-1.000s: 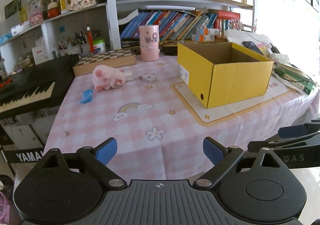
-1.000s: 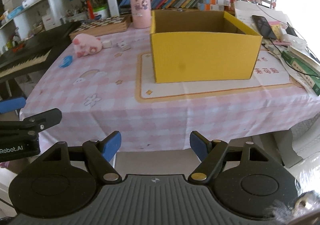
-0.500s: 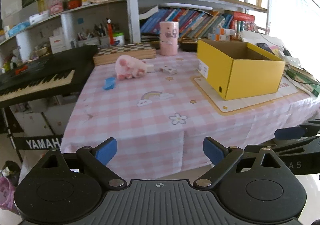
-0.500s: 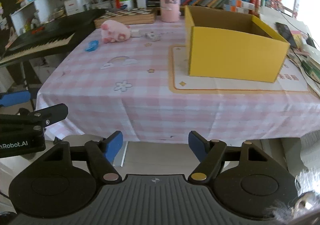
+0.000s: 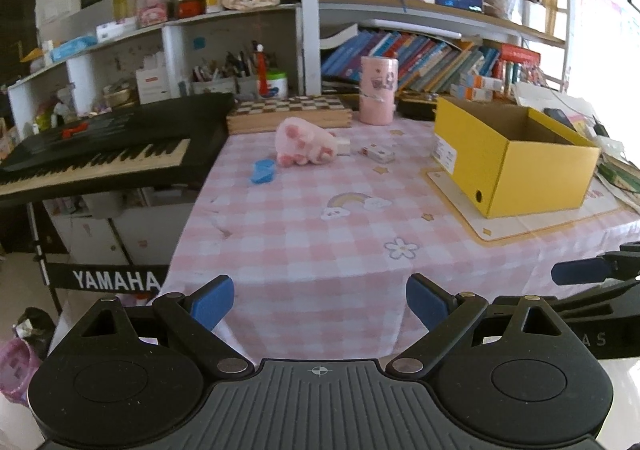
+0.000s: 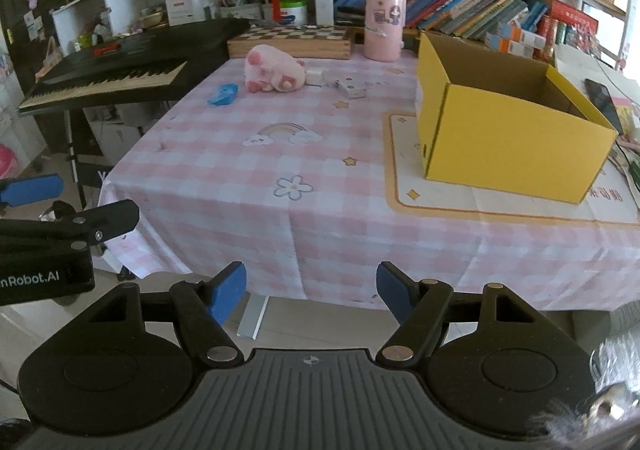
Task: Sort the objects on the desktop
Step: 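Move the left tool toward the blue plastic bag while the right tool approaches the white box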
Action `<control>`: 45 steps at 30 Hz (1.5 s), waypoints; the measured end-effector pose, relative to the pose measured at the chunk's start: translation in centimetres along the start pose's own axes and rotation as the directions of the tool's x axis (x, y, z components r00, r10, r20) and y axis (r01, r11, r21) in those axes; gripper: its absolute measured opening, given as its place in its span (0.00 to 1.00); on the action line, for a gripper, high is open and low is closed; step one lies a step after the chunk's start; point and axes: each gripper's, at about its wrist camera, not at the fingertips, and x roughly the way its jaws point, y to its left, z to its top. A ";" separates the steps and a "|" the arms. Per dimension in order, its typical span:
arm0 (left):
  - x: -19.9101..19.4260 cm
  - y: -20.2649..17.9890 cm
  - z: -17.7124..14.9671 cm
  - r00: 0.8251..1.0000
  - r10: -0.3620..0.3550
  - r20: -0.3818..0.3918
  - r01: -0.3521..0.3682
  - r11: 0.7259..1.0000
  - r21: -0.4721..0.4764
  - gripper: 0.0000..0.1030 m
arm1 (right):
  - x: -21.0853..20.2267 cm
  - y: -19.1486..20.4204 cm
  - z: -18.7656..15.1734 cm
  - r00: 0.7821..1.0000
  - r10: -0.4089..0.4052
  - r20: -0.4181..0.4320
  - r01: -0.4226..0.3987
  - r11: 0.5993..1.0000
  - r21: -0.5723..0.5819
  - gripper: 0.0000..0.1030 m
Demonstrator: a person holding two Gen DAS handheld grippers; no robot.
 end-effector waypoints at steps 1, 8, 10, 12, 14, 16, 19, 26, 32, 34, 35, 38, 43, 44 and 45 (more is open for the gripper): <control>0.1 0.2 0.1 1.000 0.003 0.001 -0.003 1.000 -0.005 0.92 | 0.0 0.2 0.1 1.000 0.002 0.002 -0.002 1.000 -0.006 0.69; 0.3 0.5 0.4 1.000 0.013 0.013 -0.013 1.000 -0.017 0.92 | 0.4 0.4 1.0 1.000 0.007 0.014 -0.007 1.000 -0.027 0.69; 0.5 0.5 0.5 1.000 0.016 0.013 -0.015 1.000 -0.017 0.92 | 0.7 0.3 1.2 1.000 0.010 0.016 -0.010 1.000 -0.026 0.69; 0.9 0.6 0.6 1.000 0.022 0.012 -0.022 1.000 -0.019 0.92 | 1.1 0.1 1.4 1.000 0.015 0.017 -0.015 1.000 -0.027 0.69; 1.4 0.7 0.9 1.000 0.028 0.009 -0.028 0.999 -0.021 0.92 | 1.5 0.0 1.7 1.000 0.020 0.015 -0.020 0.999 -0.029 0.69; 2.1 0.6 1.3 1.000 0.031 0.005 -0.031 0.999 -0.018 0.92 | 1.9 -0.2 2.1 1.000 0.022 0.015 -0.022 0.999 -0.029 0.69; 3.3 0.4 1.9 0.999 0.035 -0.004 -0.035 0.999 -0.004 0.92 | 2.9 -0.7 2.9 1.000 0.023 0.013 -0.023 1.000 -0.022 0.69; 6.4 0.1 3.4 0.999 0.042 -0.027 -0.043 0.999 -0.013 0.92 | 5.7 -1.8 5.3 0.999 0.035 -0.009 -0.035 0.999 -0.035 0.68; 9.1 0.1 4.8 0.997 0.056 -0.047 -0.058 0.998 -0.037 0.92 | 8.1 -2.6 7.6 0.999 0.051 -0.012 -0.052 0.996 -0.069 0.68; 10.0 0.2 5.3 0.996 0.064 -0.056 -0.067 0.997 -0.049 0.92 | 8.9 -2.9 8.4 0.998 0.055 -0.014 -0.056 0.995 -0.078 0.68; 10.3 0.2 5.6 0.996 0.068 -0.059 -0.072 0.996 -0.054 0.92 | 9.3 -3.0 8.8 0.998 0.058 -0.014 -0.059 0.995 -0.081 0.68; 11.3 0.4 6.3 0.994 0.088 -0.061 -0.092 0.993 -0.069 0.92 | 10.4 -3.4 10.0 0.998 0.065 -0.014 -0.066 0.995 -0.080 0.67; 12.8 1.1 7.7 0.991 0.117 -0.057 -0.123 0.987 -0.103 0.92 | 12.3 -4.3 12.1 0.997 0.077 -0.014 -0.078 0.995 -0.069 0.62; 13.2 1.2 8.0 0.991 0.122 -0.056 -0.127 0.986 -0.109 0.92 | 12.6 -4.5 12.4 0.997 0.079 -0.013 -0.080 0.995 -0.065 0.62; 13.5 1.4 8.3 0.990 0.128 -0.054 -0.133 0.984 -0.114 0.92 | 12.9 -4.6 12.8 0.997 0.082 -0.012 -0.082 0.995 -0.062 0.61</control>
